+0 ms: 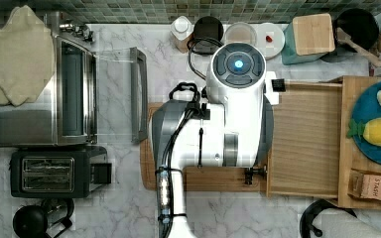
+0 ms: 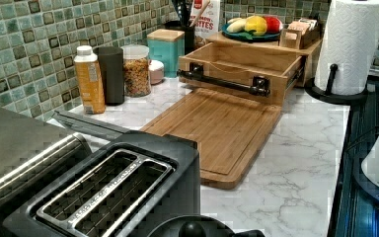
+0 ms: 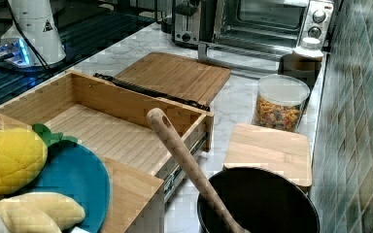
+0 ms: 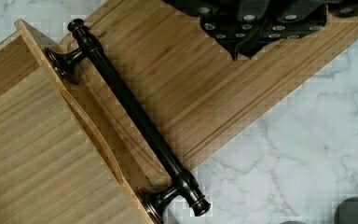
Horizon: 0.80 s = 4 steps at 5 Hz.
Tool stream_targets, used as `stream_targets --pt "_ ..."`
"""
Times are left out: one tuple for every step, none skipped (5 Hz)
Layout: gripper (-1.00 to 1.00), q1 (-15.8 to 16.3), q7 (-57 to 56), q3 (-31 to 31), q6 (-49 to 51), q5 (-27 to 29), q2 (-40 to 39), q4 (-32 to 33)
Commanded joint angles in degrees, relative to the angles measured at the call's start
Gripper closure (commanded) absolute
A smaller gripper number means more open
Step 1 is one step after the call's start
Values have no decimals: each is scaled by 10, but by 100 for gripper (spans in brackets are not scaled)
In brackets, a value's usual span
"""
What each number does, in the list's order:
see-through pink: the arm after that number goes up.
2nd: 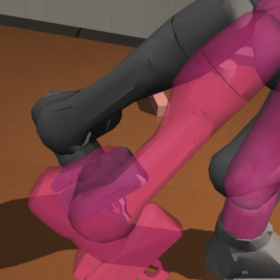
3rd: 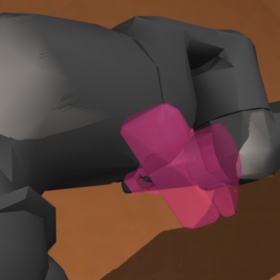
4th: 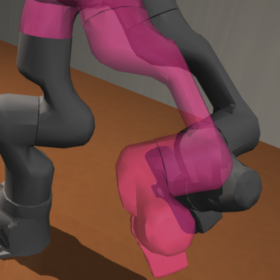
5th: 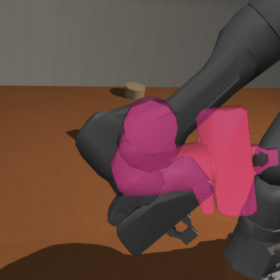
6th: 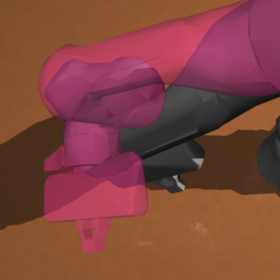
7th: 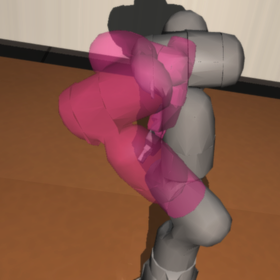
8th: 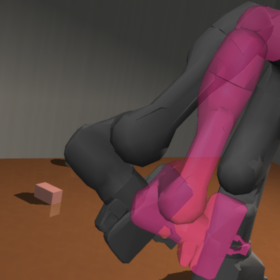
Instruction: Close the drawer.
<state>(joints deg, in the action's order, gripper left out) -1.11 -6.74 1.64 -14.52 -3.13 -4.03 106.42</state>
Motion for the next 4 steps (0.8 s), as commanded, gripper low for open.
stream_targets --pt "100 0 0 0 0 -5 0 5" --pt "100 -3 -82 -3 -29 6 15 51" --pt "100 57 -196 48 -125 -36 51 142" --pt "100 17 -249 20 -100 1 25 135"
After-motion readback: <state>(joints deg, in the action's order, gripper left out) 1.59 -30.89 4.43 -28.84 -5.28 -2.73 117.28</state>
